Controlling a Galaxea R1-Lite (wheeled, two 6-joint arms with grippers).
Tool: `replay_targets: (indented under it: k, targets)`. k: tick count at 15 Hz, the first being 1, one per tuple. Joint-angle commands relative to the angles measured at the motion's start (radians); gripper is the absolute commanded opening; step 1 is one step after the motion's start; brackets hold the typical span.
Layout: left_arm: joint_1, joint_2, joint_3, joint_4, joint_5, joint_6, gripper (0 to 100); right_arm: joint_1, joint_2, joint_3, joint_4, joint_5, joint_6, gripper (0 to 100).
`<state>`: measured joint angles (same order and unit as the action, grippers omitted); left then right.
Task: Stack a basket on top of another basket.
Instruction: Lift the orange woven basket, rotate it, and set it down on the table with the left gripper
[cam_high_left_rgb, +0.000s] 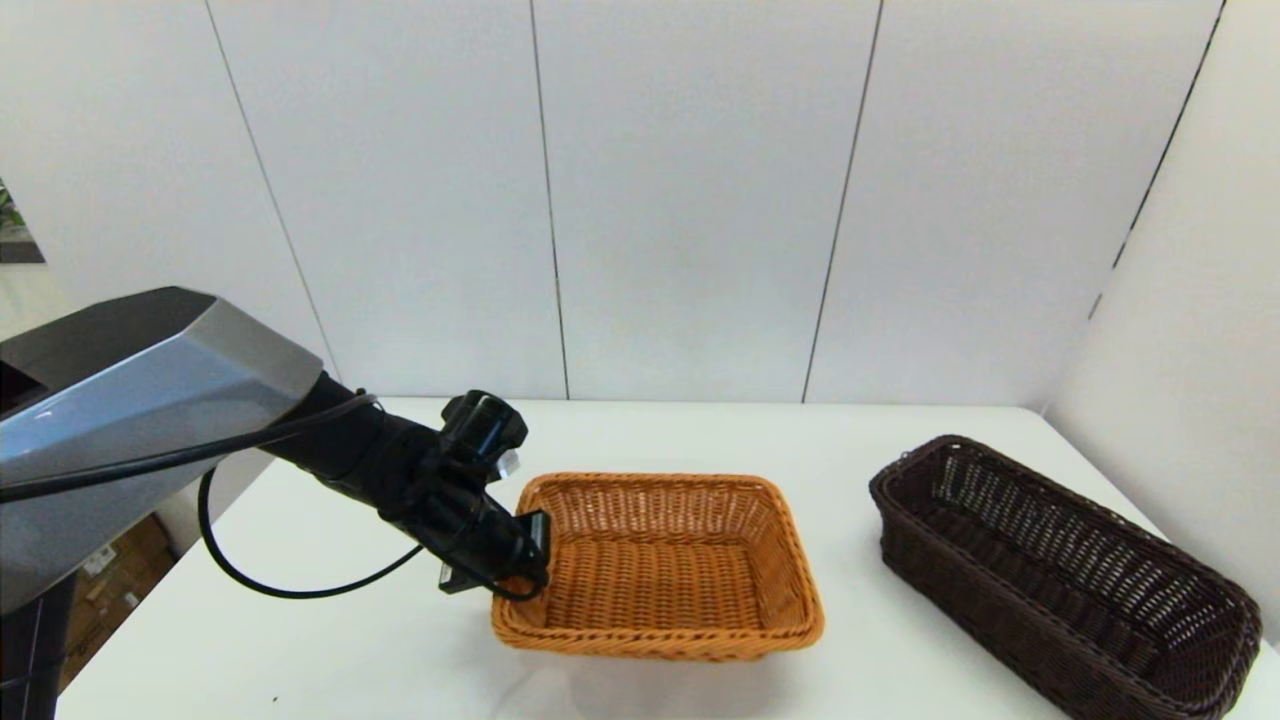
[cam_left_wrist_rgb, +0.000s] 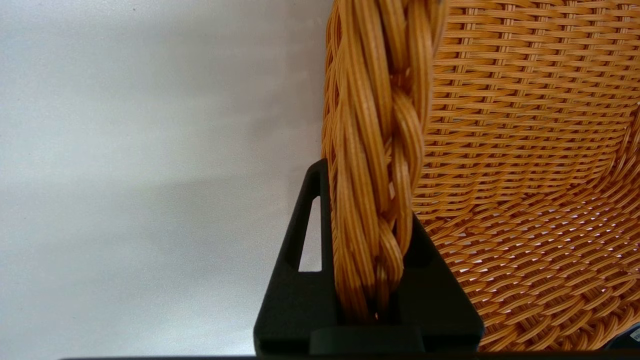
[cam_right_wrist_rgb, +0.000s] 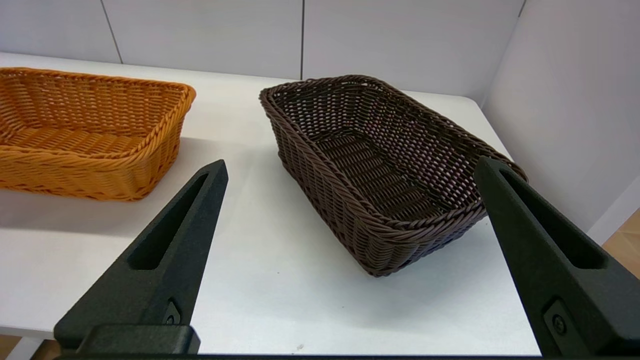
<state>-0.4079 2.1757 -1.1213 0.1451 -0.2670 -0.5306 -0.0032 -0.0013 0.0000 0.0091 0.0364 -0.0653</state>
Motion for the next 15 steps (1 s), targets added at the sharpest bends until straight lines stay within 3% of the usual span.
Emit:
replay_targets:
  k: [1,8,15]
  targets:
    - [0.000,-0.001,0.000,0.001,-0.001,-0.006,100,0.000,0.000,0.000,0.000,0.000,-0.001,100]
    - [0.000,-0.013,0.000,-0.004,0.000,-0.005,100,0.000,0.000,0.000,0.000,0.000,-0.001,100]
    - [0.000,-0.309,0.024,0.028,0.012,-0.003,100,0.000,0.000,0.000,0.000,0.000,-0.001,100]
